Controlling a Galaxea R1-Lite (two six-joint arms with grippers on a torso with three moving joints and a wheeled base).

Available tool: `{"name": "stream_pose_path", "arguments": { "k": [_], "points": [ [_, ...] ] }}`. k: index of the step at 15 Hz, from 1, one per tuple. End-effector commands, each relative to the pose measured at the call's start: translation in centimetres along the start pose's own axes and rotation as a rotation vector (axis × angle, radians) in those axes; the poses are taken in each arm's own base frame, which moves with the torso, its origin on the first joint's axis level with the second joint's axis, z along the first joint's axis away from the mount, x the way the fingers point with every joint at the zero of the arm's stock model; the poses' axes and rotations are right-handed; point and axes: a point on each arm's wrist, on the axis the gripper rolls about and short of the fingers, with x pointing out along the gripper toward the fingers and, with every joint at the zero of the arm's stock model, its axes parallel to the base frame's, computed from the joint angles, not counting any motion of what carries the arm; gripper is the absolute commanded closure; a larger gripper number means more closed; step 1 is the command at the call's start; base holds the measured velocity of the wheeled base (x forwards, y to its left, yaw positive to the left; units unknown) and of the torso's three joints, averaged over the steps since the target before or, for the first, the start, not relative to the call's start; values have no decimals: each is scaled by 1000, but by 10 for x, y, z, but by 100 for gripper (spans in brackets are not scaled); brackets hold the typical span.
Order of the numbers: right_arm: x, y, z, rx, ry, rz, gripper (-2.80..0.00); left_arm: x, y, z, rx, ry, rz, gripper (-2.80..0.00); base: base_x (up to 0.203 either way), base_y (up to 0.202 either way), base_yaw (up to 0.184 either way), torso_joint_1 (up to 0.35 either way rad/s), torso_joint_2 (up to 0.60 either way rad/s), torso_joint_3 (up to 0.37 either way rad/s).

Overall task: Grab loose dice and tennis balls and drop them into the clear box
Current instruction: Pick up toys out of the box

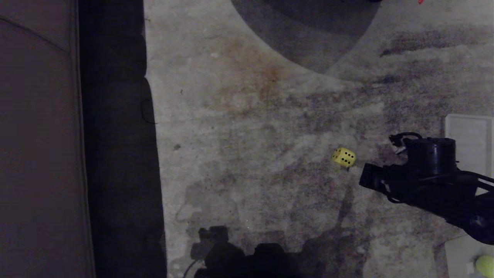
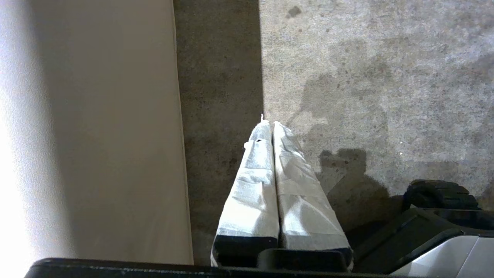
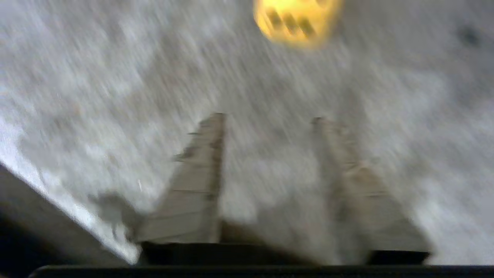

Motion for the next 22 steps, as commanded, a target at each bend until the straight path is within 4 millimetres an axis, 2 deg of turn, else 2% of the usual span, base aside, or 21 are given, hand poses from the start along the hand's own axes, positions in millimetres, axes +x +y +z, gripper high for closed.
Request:
{"name": "stream_pose_path", "arguments": {
  "k": [1,5,8,14,19,20,22],
  "points": [
    [27,0,-6,8,20,-34,-280,0,0,0,0,3,0,0,0,0,0,0,0,0],
    [41,-4,-11,21,31,-79,-280,0,0,0,0,3,0,0,0,0,0,0,0,0],
    [57,-3,-3,91,-10,-98,-280,0,0,0,0,3,0,0,0,0,0,0,0,0],
    [93,-7,0,104,-71,-111,-280,0,0,0,0,3,0,0,0,0,0,0,0,0],
    [106,-11,3,104,-106,-142,-280,0,0,0,0,3,0,0,0,0,0,0,0,0],
    [107,-11,3,103,-116,-138,0,0,0,0,0,3,0,0,0,0,0,0,0,0],
    [107,-11,4,97,-119,-137,0,0,0,0,0,3,0,0,0,0,0,0,0,0]
  ]
}}
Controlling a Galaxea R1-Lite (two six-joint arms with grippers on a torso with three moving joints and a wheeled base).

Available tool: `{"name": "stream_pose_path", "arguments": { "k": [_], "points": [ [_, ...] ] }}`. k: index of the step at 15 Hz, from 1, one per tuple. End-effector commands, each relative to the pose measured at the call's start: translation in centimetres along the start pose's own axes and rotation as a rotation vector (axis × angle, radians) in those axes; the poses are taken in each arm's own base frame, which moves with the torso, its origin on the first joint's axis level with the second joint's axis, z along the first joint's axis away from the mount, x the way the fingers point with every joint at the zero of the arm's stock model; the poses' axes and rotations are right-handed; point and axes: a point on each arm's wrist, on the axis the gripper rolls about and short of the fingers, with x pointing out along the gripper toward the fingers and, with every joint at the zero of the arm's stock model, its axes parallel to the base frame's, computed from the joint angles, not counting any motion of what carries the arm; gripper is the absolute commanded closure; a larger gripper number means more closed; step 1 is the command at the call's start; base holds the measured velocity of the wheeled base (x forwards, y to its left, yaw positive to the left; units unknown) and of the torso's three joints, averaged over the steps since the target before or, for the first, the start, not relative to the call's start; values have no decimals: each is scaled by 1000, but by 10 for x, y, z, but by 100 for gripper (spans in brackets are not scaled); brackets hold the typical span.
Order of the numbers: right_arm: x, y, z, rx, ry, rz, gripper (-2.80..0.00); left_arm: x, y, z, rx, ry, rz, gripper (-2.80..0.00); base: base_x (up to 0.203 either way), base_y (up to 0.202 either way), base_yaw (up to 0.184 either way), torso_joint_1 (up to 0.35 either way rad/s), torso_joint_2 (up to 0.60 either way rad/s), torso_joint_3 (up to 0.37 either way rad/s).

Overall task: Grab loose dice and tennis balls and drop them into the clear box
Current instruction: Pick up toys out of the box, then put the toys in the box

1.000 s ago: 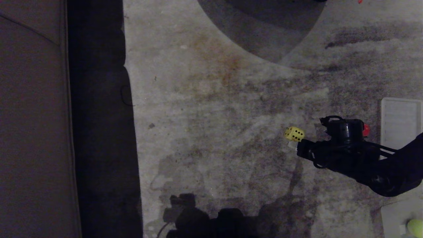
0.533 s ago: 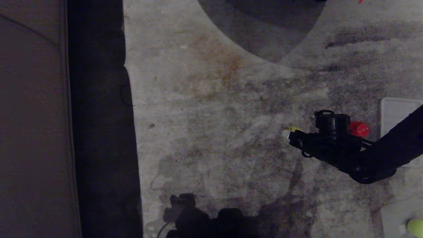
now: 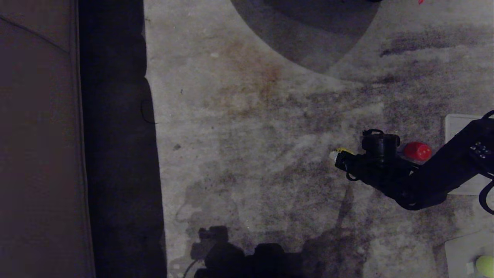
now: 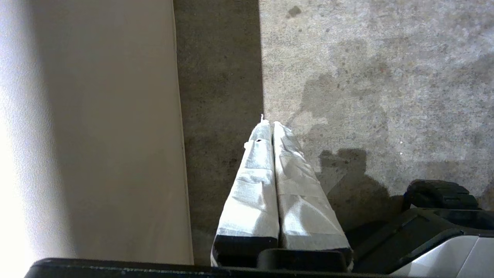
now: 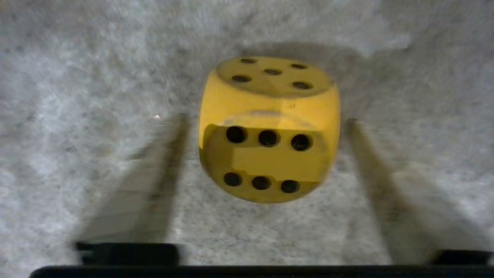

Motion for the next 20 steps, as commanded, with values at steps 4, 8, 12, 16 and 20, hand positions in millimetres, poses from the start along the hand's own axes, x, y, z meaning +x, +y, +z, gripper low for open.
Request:
{"name": "stream_pose_path", "arguments": {
  "k": [4,8,12,16,20],
  "points": [
    [-5,1,5,-3,-22,6,0,0,0,0,0,3,1,0,0,0,0,0,0,0],
    [-52,1,27,-46,-45,14,0,0,0,0,0,3,1,0,0,0,0,0,0,0],
    [-138,-19,35,-162,-18,-16,0,0,0,0,0,3,1,0,0,0,0,0,0,0],
    [-246,-44,24,-252,-57,0,0,0,0,0,0,3,1,0,0,0,0,0,0,0],
    [-339,-79,-14,-307,-56,-18,0,0,0,0,0,3,1,0,0,0,0,0,0,0]
  ]
}}
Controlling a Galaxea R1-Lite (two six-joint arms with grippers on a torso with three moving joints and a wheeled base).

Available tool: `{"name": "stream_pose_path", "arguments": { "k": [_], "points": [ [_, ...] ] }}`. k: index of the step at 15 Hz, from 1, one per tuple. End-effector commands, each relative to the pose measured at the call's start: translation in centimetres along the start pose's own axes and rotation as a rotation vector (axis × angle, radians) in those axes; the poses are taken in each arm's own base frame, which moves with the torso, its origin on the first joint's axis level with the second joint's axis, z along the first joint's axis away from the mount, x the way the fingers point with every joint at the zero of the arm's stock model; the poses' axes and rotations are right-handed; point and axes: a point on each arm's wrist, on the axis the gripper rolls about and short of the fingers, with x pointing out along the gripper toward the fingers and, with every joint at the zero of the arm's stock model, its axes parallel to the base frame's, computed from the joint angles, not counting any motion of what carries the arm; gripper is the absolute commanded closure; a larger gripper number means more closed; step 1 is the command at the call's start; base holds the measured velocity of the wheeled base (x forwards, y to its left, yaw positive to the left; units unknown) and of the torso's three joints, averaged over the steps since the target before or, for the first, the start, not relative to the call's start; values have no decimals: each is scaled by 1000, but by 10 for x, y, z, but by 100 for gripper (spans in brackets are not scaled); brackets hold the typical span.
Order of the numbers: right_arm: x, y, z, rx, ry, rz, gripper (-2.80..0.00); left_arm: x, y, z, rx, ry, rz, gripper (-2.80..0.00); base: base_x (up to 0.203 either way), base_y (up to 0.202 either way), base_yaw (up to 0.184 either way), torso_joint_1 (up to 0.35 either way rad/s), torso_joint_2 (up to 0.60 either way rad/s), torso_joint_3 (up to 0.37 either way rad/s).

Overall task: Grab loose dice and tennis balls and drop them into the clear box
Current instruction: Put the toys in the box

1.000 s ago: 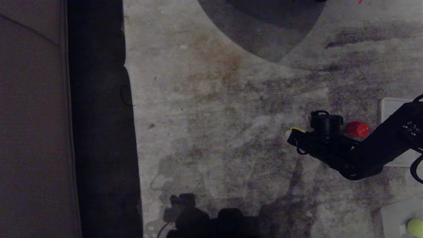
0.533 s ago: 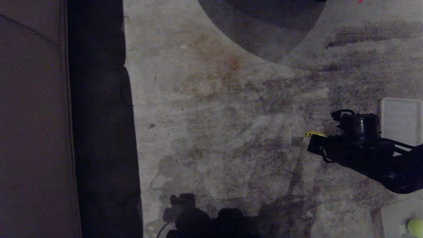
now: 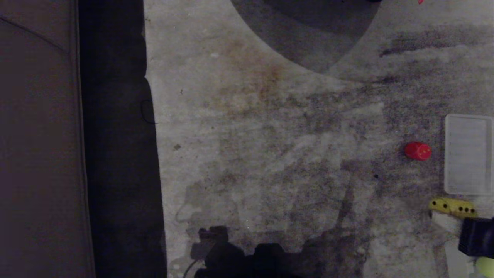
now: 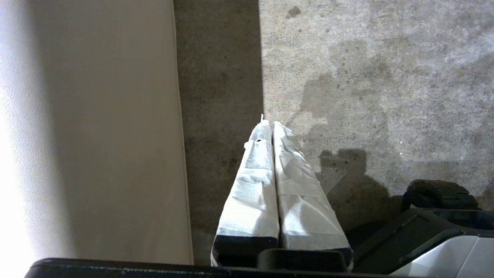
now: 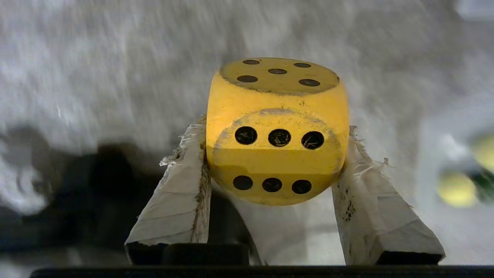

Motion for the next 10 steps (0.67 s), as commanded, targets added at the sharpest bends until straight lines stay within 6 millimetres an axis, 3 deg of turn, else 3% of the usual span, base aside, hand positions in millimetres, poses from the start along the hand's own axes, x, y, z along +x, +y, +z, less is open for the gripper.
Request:
{"name": "stream_pose_path", "arguments": {
  "k": [1,4,6,10],
  "points": [
    [-65,-16,-37,9,-114,2,0,0,0,0,0,3,0,0,0,0,0,0,0,0],
    [-89,-25,-80,9,-126,-13,0,0,0,0,0,3,0,0,0,0,0,0,0,0],
    [-92,-26,-101,-4,-109,-14,0,0,0,0,0,3,0,0,0,0,0,0,0,0],
    [-95,-27,-123,-69,-307,49,0,0,0,0,0,3,0,0,0,0,0,0,0,0]
  ]
}}
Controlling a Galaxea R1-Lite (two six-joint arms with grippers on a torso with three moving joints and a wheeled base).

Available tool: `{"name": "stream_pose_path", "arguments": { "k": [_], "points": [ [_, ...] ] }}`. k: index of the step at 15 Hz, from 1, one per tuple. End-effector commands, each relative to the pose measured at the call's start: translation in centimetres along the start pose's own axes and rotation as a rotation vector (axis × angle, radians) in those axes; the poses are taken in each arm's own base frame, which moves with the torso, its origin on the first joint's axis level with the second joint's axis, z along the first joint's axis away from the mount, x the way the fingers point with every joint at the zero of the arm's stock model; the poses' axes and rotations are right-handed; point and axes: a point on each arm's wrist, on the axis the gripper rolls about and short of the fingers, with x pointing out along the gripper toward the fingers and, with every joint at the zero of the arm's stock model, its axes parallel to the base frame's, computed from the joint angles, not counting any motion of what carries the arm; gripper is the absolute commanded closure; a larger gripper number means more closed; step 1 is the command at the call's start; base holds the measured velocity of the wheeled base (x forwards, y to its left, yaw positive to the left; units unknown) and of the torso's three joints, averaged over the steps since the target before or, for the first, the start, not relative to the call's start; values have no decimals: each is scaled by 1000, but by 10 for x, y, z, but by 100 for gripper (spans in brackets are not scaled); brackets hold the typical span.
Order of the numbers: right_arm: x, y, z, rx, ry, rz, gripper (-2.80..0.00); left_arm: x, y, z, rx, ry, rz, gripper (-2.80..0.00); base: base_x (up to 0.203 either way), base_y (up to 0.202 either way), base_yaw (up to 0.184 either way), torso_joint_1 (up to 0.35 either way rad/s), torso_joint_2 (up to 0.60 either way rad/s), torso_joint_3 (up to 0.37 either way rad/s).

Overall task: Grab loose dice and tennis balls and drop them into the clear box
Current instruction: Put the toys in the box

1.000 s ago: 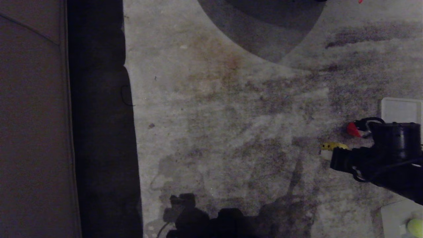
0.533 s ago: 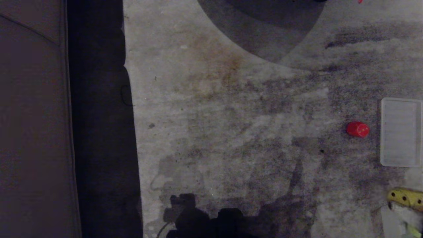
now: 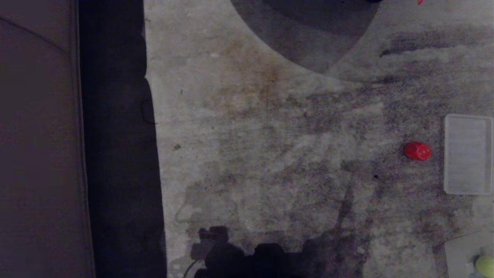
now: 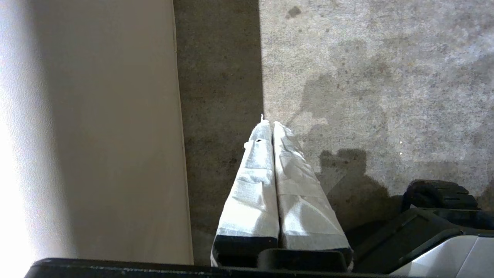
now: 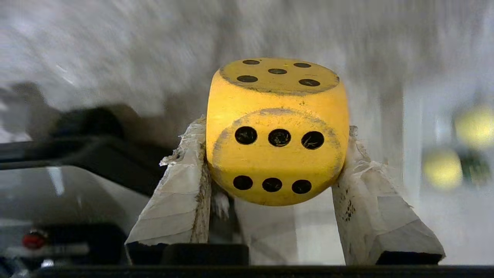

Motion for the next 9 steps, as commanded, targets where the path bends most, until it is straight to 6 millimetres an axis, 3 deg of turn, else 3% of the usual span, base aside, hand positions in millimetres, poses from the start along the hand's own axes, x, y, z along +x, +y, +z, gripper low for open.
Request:
{"name": "stream_pose_path", "arguments": {
  "k": [1,9],
  "points": [
    [-6,0,-14,-35,-121,22,0,0,0,0,0,3,1,0,0,0,0,0,0,0],
    [-4,0,-15,-29,-111,26,0,0,0,0,6,3,-3,0,0,0,0,0,0,0]
  ]
}}
